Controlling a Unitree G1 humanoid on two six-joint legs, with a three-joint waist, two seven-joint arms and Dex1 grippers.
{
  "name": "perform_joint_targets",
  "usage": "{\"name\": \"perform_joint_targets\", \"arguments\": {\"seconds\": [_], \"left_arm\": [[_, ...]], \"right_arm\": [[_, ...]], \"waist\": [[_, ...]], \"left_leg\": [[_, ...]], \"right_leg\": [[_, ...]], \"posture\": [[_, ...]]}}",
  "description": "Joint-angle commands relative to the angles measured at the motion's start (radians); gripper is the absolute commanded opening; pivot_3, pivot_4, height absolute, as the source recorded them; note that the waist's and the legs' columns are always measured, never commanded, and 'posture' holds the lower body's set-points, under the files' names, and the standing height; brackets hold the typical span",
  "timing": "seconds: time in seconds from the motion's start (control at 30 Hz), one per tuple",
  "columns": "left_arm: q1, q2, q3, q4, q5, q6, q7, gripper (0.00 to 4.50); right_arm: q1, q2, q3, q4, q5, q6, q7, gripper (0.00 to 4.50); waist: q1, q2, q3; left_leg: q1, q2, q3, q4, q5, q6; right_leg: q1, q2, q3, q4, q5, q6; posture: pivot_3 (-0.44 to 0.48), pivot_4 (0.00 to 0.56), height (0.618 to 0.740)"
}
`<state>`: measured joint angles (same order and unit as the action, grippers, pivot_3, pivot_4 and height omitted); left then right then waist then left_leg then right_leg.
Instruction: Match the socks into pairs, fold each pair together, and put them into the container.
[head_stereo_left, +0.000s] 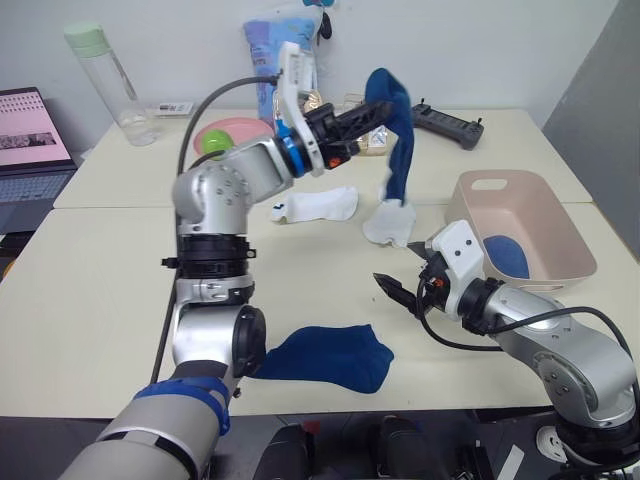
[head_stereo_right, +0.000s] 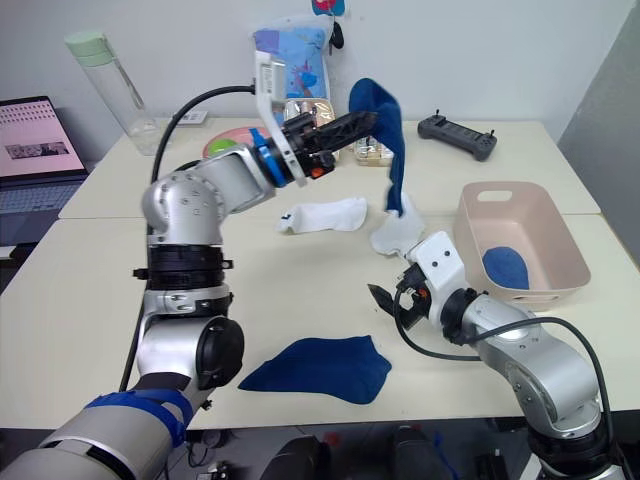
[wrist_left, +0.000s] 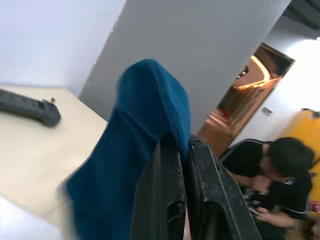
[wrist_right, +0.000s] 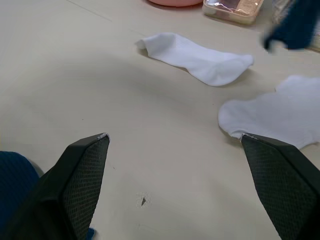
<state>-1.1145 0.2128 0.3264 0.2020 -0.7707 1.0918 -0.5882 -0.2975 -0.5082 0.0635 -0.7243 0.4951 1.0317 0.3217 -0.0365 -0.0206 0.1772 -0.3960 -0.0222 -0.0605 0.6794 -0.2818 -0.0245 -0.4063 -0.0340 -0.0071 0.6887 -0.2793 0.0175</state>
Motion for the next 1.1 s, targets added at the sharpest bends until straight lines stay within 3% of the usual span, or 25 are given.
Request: {"name": "perform_joint_targets", "arguments": {"seconds": [0.03,0.13,0.23,0.3,0.5,0.73,0.93,1.03,1.1], "left_arm": [[0.04,0.025,0.041,-0.104,-0.103,0.113,0.039,0.04],[0.136,0.036,0.049,-0.169,-0.139,0.169,0.081,0.04],[0.347,0.058,0.08,-0.249,-0.159,0.227,0.128,0.04],[0.497,0.103,0.07,-0.283,-0.147,0.232,0.112,0.04],[0.763,0.277,0.052,-0.312,-0.094,0.162,0.031,0.04],[0.887,0.376,0.025,-0.328,-0.063,0.045,-0.057,0.04],[0.921,0.368,-0.029,-0.328,-0.022,-0.052,-0.083,0.04],[0.927,0.367,-0.031,-0.324,-0.021,-0.07,-0.086,0.04],[0.93,0.364,-0.034,-0.323,-0.016,-0.082,-0.085,0.0]], "right_arm": [[-0.015,-0.021,0.001,-0.037,0.023,0.018,0.027,4.5],[0.005,-0.057,0.001,-0.046,0.037,0.046,0.058,4.5],[0.023,-0.083,-0.007,-0.059,0.06,0.069,0.079,4.5],[0.027,-0.084,-0.003,-0.067,0.067,0.074,0.082,4.5],[0.014,-0.055,0.024,-0.043,0.067,0.089,0.07,4.5],[-0.043,0.117,0.027,0.112,0.061,0.144,-0.017,4.5],[-0.097,0.267,0.078,0.301,-0.018,0.099,-0.096,4.5],[-0.092,0.286,0.132,0.351,-0.058,0.054,-0.086,4.5],[-0.094,0.288,0.157,0.376,-0.08,0.027,-0.075,4.12]], "waist": [[0.004,0.0,0.0],[0.009,0.0,0.0],[0.008,0.0,0.0],[0.001,0.0,0.0],[0.01,-0.001,0.0],[0.014,-0.002,-0.001],[0.01,-0.002,-0.001],[0.01,-0.002,-0.001],[0.01,-0.002,-0.001]], "left_leg": [[0.0,0.0,0.0,0.0,0.0,0.0],[0.0,-0.001,0.0,0.001,0.002,-0.004],[0.0,-0.001,0.0,0.001,0.002,-0.004],[0.001,-0.001,0.0,0.0,0.002,-0.004],[0.001,0.0,-0.002,-0.001,0.002,-0.003],[0.001,-0.001,-0.002,-0.001,0.001,-0.002],[0.001,-0.001,-0.002,-0.002,0.001,-0.002],[0.001,-0.001,-0.002,-0.002,0.001,-0.002],[0.001,-0.001,-0.001,-0.002,0.001,-0.001]], "right_leg": [[0.0,0.0,0.0,0.0,0.0,0.0],[0.001,-0.001,0.0,-0.001,0.0,0.0],[0.001,-0.001,0.001,-0.002,0.0,0.0],[0.001,-0.001,0.002,-0.002,0.0,0.0],[0.001,0.0,0.0,0.001,0.0,-0.001],[0.001,-0.001,0.0,-0.001,-0.001,-0.001],[0.001,-0.001,0.0,0.0,0.0,-0.001],[0.0,-0.001,0.0,-0.001,0.0,-0.002],[0.0,-0.001,0.0,-0.001,0.0,-0.002]], "posture": [[0.0,0.15,0.733],[0.0,0.15,0.733],[0.0,0.15,0.733],[0.0,0.15,0.733],[0.0,0.15,0.733],[0.0,0.15,0.733],[0.0,0.15,0.733],[0.0,0.15,0.733],[0.0,0.15,0.733]]}}
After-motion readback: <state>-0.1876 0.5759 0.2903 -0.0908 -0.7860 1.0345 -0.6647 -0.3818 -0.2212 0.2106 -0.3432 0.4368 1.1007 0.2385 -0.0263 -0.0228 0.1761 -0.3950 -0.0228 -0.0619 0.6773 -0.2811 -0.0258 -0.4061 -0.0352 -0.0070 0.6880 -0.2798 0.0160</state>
